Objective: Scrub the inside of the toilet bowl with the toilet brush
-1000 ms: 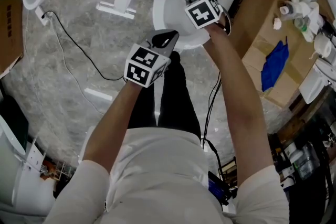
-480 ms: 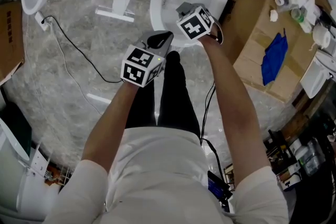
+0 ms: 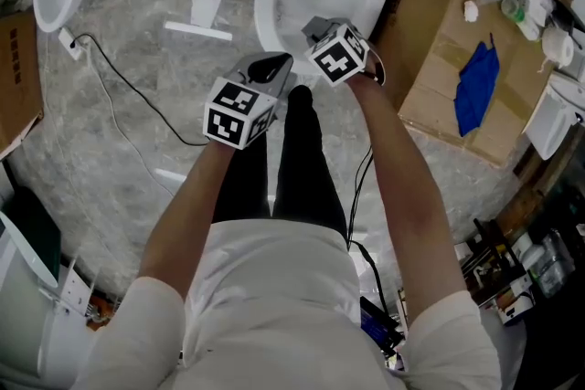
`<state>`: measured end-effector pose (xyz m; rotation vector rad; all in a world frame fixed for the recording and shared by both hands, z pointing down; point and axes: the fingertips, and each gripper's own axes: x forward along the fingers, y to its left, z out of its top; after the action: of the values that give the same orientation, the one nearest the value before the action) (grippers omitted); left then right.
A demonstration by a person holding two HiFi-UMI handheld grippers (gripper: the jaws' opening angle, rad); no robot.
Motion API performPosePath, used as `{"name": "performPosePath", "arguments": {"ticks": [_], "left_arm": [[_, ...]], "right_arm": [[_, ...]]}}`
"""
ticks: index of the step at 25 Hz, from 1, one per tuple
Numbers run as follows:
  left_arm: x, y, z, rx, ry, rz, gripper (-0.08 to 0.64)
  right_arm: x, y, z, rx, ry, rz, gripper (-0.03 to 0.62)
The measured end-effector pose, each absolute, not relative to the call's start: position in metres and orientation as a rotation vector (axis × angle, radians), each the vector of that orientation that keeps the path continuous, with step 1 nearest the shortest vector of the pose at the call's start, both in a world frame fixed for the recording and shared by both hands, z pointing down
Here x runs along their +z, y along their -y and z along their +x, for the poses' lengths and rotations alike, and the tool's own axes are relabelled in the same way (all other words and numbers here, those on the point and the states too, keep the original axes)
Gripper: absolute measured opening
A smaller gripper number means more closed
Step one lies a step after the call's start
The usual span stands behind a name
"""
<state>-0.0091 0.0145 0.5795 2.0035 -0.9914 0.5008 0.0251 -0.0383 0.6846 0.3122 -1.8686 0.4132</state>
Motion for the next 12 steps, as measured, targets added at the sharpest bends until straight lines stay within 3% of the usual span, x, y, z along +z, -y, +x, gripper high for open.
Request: {"name": "performPosePath", "arguments": {"ticks": [12], "left_arm": [[0.577, -0.021, -0.010, 0.532, 0.975, 2.025, -0.006]], "right_arm": [[0.689, -0.009, 0.061, 0.523, 1.857, 0.289, 0.147]]}}
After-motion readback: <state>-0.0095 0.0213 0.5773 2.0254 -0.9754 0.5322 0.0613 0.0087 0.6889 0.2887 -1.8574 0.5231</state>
